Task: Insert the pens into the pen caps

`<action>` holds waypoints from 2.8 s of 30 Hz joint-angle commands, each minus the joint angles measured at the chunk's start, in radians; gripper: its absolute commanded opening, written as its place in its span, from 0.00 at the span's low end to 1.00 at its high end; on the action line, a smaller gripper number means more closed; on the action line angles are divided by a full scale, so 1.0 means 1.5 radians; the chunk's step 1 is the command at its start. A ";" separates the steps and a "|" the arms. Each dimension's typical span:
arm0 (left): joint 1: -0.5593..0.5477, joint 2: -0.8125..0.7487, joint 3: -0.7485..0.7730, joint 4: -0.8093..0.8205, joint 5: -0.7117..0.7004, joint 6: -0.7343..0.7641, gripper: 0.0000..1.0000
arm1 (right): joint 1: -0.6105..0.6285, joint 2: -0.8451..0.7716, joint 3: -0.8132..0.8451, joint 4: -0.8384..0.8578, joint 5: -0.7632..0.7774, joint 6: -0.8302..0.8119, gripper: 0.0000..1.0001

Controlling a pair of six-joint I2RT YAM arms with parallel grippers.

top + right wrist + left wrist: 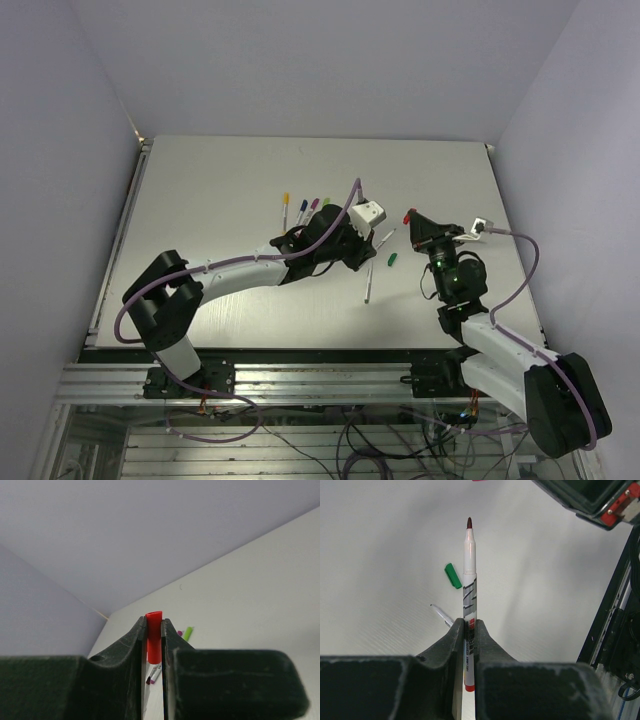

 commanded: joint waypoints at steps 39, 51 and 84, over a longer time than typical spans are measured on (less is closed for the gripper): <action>0.000 -0.013 0.024 0.041 0.007 0.005 0.07 | 0.001 0.092 -0.020 0.168 -0.046 0.039 0.00; 0.000 -0.018 0.021 0.044 0.006 0.002 0.07 | 0.001 0.098 -0.024 0.167 -0.055 0.039 0.00; 0.027 -0.045 0.057 0.149 -0.036 -0.036 0.07 | 0.003 0.259 0.054 0.189 -0.337 0.041 0.00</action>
